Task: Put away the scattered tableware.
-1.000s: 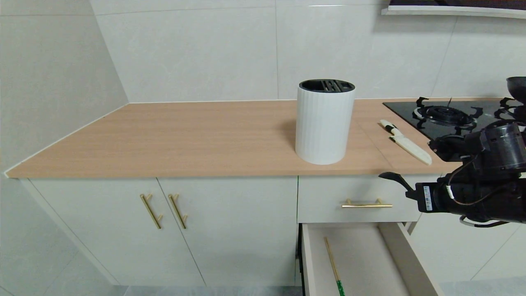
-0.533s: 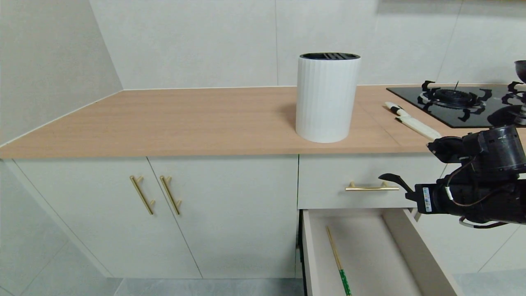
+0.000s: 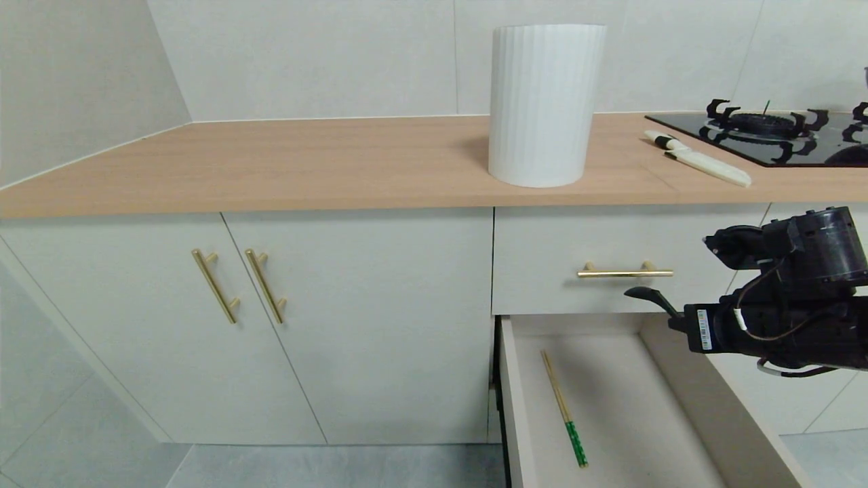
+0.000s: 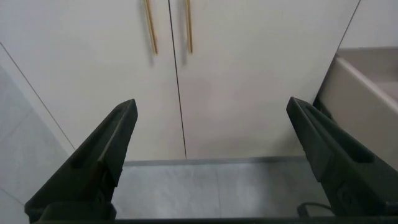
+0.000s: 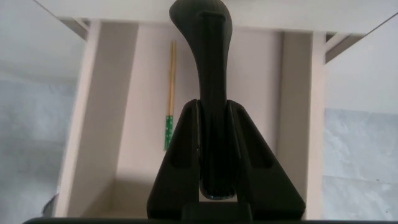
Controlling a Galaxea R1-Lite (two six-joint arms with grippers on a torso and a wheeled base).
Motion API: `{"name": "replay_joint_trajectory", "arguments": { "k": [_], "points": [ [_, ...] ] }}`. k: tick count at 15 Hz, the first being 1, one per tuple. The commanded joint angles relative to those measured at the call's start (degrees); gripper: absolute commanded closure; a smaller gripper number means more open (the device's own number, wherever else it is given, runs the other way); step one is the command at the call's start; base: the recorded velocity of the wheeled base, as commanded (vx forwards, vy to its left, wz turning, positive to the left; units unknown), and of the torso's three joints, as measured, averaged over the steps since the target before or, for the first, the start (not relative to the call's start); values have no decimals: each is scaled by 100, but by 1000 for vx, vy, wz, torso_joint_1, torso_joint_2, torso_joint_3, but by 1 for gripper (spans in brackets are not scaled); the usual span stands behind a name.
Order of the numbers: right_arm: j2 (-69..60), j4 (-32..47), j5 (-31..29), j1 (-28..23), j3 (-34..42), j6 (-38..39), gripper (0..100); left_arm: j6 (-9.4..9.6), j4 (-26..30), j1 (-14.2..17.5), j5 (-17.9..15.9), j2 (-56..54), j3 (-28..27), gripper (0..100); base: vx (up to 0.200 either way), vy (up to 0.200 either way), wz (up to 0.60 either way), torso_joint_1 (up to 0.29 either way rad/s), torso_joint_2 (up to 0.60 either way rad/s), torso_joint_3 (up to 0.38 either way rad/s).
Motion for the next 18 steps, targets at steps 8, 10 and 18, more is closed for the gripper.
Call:
{"name": "replay_joint_trajectory", "arguments": {
  "k": [8, 10, 18],
  "points": [
    [124, -10, 3, 11, 7, -2, 100, 0, -1, 0, 0, 7, 0, 0, 0, 0, 0, -15, 67, 50],
    [467, -10, -15, 46, -2, -11, 100, 0, -1, 0, 0, 7, 0, 0, 0, 0, 0, 0, 0, 0],
    [2304, -942, -191, 240, 69, 24, 100, 0, -1, 0, 0, 7, 0, 0, 0, 0, 0, 0, 0, 0]
  ]
}}
